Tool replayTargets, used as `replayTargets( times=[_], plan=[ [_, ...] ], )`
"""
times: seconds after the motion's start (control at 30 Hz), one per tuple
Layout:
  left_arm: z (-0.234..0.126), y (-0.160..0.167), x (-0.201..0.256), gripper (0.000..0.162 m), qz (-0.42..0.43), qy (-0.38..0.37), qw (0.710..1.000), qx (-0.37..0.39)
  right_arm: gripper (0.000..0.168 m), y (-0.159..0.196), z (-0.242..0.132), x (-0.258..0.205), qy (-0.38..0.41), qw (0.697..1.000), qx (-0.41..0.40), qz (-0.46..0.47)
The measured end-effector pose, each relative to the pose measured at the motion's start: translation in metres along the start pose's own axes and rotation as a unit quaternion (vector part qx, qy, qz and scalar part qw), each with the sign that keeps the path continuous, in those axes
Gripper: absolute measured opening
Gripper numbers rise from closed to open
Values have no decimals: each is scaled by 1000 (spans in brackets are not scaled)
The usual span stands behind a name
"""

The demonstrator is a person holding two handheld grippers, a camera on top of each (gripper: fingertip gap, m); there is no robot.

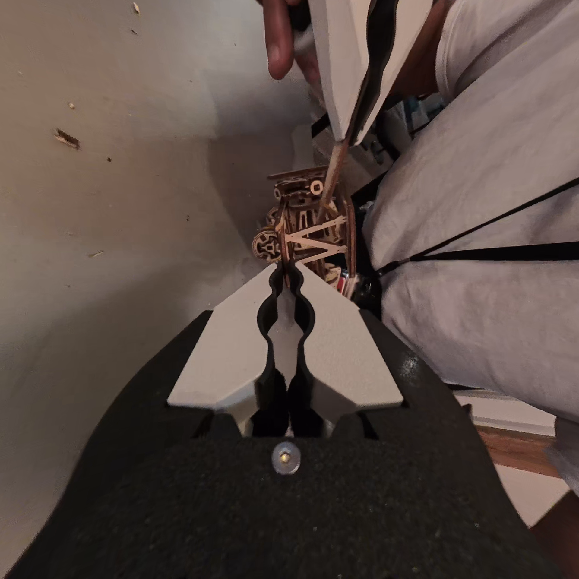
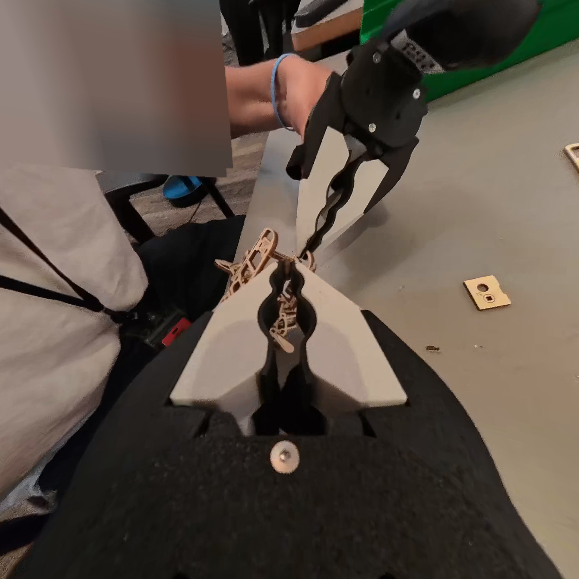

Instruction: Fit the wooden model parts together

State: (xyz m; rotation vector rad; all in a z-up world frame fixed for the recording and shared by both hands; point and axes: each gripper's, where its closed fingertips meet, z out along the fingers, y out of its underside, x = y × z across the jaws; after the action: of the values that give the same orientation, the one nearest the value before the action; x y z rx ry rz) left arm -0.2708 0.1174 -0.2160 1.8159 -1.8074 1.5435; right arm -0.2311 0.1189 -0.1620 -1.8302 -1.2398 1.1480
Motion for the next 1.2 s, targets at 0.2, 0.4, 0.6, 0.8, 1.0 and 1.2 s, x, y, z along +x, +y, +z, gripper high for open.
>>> replayTargets(
  times=[0.2,0.4,0.6,0.8,1.0,1.2],
  plan=[
    [-6,-5,-1,1,18,1,1000,9,1,-5,-2,4,-16,1000,15,18],
    [-13,-11,-3,1,42,-6,999,15,2,11,5,7,15,1000,2,24],
    [-18,-20,-8,1,67,-26,997,4,1,10,17,15,90,991,-38,-90],
    [-28,-23,-16,1,66,-35,997,19,1,8,13,26,167,972,-24,-164],
    [-29,-25,-14,1,85,-42,995,21,1,7,16,31,153,977,-5,-146],
    [-30,-31,-7,1,102,-32,994,37,1,6,17,33,125,984,17,-128]
  ],
)
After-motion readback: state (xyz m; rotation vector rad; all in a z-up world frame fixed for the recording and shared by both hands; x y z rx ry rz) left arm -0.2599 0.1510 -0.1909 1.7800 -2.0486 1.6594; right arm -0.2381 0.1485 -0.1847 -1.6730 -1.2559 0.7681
